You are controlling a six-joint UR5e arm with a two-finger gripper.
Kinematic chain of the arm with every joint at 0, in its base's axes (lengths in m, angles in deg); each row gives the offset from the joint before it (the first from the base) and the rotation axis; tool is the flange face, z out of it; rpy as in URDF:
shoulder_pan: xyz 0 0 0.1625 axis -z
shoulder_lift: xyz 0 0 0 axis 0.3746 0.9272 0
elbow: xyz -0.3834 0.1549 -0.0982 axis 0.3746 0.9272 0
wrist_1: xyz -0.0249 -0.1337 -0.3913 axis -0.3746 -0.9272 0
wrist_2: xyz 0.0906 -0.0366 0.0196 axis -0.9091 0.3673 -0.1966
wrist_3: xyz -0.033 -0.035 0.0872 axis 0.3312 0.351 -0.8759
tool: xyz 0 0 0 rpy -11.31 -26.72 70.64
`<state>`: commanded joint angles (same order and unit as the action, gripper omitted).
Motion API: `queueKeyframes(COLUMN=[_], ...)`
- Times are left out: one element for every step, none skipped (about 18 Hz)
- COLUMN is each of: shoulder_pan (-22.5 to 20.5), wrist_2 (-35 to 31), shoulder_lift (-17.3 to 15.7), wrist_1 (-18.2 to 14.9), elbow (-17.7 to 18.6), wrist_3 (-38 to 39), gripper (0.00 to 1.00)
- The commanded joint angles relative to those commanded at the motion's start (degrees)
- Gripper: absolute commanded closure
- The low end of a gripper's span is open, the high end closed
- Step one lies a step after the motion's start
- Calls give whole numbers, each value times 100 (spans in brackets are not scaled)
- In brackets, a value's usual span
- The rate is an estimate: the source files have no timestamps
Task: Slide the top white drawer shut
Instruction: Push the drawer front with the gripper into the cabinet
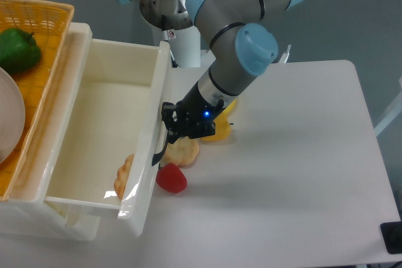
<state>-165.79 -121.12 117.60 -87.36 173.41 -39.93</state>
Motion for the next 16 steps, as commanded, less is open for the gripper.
queueKeyframes(shoulder_pan=[18, 44, 62, 105, 114, 132, 132, 150, 184, 194, 211, 229, 272, 308, 343, 369], wrist_2=[0, 0, 0, 0, 0, 0, 0, 0, 0, 0, 0, 0, 0, 0, 0, 0], shoulder_lift=[-9, -9, -9, -9, -9, -9, -9, -9, -9, -9, -9, -9, -9, -9, -9, -18], wrist_1=[0, 0, -26, -52, -70, -70, -62, -62, -70, -70, -70, -70, -79, -79, -79, -70], elbow=[0, 0, 0, 0, 0, 0, 0, 0, 0, 0, 0, 0, 0, 0, 0, 0], wrist_3=[0, 9, 9, 9, 9, 9, 9, 9, 9, 9, 17, 18, 44, 105, 166, 193], gripper=[91, 91, 91, 91, 90, 90, 90, 90, 90, 90, 89, 89, 89, 89, 89, 89])
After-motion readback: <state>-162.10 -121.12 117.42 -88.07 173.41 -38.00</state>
